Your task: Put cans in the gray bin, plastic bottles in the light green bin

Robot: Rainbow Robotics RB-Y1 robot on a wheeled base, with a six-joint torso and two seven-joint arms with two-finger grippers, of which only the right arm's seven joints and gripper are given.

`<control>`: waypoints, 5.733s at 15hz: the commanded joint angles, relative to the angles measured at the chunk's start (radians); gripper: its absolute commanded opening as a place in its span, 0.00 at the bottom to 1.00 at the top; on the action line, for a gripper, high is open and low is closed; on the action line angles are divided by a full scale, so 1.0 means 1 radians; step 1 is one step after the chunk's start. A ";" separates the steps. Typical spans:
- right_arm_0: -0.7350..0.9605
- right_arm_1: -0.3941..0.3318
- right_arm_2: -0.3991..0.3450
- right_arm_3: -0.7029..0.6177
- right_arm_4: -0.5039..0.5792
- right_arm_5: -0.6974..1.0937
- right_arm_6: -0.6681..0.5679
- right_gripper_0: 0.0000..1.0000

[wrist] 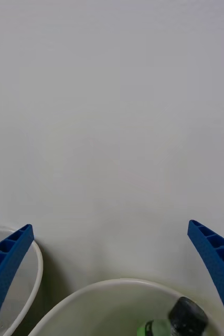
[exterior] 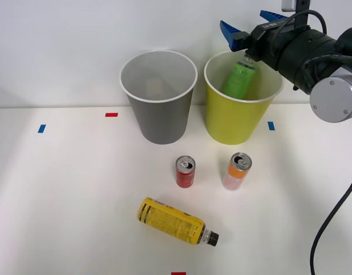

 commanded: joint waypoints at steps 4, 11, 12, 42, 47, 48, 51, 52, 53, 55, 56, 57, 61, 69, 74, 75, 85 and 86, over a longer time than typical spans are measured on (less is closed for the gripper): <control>0.099 -0.047 0.015 -0.090 0.012 -0.078 0.039 1.00; 0.343 -0.068 0.012 -0.248 0.020 -0.321 0.039 1.00; 0.381 -0.071 0.012 -0.259 0.021 -0.354 0.039 1.00; 1.233 0.154 0.134 -0.338 0.219 -0.781 0.202 1.00; 1.237 0.191 0.134 -0.295 0.267 -0.750 0.215 1.00; 1.236 0.211 0.135 -0.277 0.288 -0.759 0.215 1.00; 1.234 0.303 0.132 -0.194 0.509 -0.855 0.099 1.00; 1.236 0.314 0.132 -0.173 0.553 -0.882 0.040 1.00; 1.237 0.321 0.134 -0.147 0.602 -0.916 -0.018 1.00; 1.237 0.323 0.135 -0.070 0.676 -1.017 -0.139 1.00; 1.237 0.314 0.137 -0.033 0.688 -1.071 -0.173 1.00; 1.237 0.291 0.149 -0.001 0.691 -1.129 -0.194 1.00; 1.282 0.246 0.178 0.014 0.693 -1.218 -0.154 1.00; 1.365 0.202 0.193 0.014 0.641 -1.247 0.033 1.00; 1.426 0.174 0.209 0.013 0.618 -1.281 0.034 1.00; 1.432 0.174 0.219 0.014 0.616 -1.289 0.034 1.00; 1.434 0.170 0.238 0.014 0.619 -1.299 0.039 1.00; 1.434 0.170 0.238 0.014 0.619 -1.299 0.039 1.00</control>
